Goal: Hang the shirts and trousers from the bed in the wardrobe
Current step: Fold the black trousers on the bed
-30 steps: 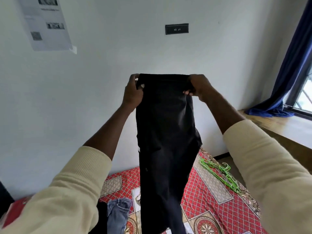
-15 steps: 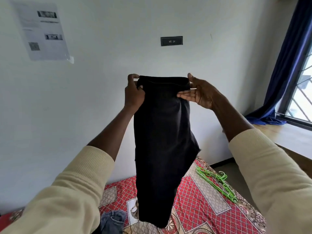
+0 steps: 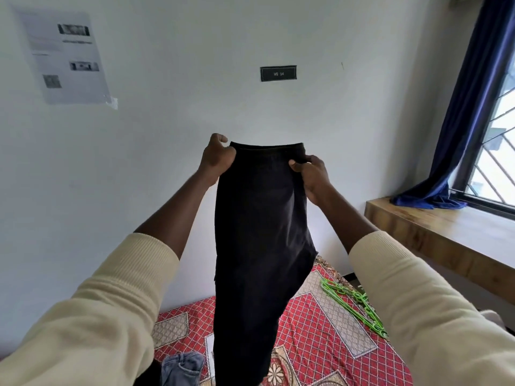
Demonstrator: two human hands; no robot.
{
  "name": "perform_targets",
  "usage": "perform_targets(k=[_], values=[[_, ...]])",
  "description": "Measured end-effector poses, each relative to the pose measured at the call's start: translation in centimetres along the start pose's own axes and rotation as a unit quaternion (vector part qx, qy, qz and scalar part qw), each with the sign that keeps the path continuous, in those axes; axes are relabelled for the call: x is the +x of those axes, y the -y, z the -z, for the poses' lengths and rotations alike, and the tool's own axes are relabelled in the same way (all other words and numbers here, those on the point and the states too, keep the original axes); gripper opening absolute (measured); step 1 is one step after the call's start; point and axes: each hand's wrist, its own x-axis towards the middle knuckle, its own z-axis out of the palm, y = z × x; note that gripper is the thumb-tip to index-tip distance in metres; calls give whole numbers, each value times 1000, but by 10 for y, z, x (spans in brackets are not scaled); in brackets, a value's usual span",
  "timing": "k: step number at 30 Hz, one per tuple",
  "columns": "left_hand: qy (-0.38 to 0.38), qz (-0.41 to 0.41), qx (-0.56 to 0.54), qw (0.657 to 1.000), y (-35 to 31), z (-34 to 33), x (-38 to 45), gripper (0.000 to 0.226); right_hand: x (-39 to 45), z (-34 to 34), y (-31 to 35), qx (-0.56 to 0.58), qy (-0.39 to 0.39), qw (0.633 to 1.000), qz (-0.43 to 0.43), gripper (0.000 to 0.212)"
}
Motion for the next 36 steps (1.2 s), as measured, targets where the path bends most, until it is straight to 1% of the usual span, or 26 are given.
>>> perform_targets(k=[1,3,4,5,6,7,8,9,10,11,14,16,17,18,19,20,21,22,23,24,25,27,29,31,33,36], values=[[10,3,51,999,-1,6,3,52,-3,-5,0,-1,17,1000,0,29],[55,-33,128,990,-13,16,5,68,-6,-16,2,-12,50,999,2,28],[103,-62,141,983,-23,19,2,72,-8,-22,2,-24,65,998,4,28],[167,-80,150,971,-36,22,-2,72,-10,-28,3,-40,79,996,6,29],[229,-80,169,955,-48,22,-7,73,-13,-34,4,-57,94,994,9,30],[268,-76,208,937,-57,20,-10,77,-15,-39,4,-72,108,991,11,32],[283,-69,259,921,-60,19,-13,79,-16,-44,4,-78,124,989,9,32],[276,-62,301,911,-59,17,-14,75,-19,-47,3,-76,143,987,5,32],[264,-57,322,908,-54,16,-14,67,-21,-49,2,-71,161,984,-1,32],[260,-48,317,911,-47,14,-13,58,-23,-49,1,-70,174,982,-4,34],[292,-49,221,929,-33,9,-22,34,-27,-37,-1,-69,205,976,-8,34],[300,-65,177,935,-24,0,-28,29,-31,-17,-6,-59,229,971,-19,26],[295,-76,165,938,-19,-4,-30,26,-33,-3,-11,-63,226,972,-26,24],[287,-87,157,941,-13,-9,-33,24,-34,16,-20,-75,203,976,-35,30],[278,-93,145,945,-7,-13,-34,21,-35,38,-32,-98,170,979,-51,44],[270,-99,135,948,-2,-15,-34,21,-35,62,-47,-125,142,979,-75,65],[267,-105,125,950,3,-17,-34,20,-37,88,-64,-156,131,973,-112,82],[270,-114,116,949,3,-18,-36,20,-40,111,-80,-184,140,960,-157,90],[275,-121,107,948,3,-19,-38,19,-45,128,-93,-208,167,941,-209,86],[280,-126,98,947,-1,-20,-40,19,-51,141,-106,-228,196,920,-250,77],[284,-132,91,945,-5,-21,-41,19,-56,147,-117,-234,231,903,-275,69],[291,-138,85,943,-16,-21,-43,20,-63,145,-134,-241,249,891,-295,65],[293,-137,83,943,-25,-18,-43,22,-62,140,-151,-244,212,908,-268,60],[286,-130,82,946,-28,-11,-44,21,-59,137,-159,-220,148,935,-233,48],[269,-118,73,953,-25,-1,-44,19,-61,136,-154,-166,104,954,-226,40],[236,-86,53,967,-7,13,-46,25,-63,137,-150,-75,78,968,-226,37]])
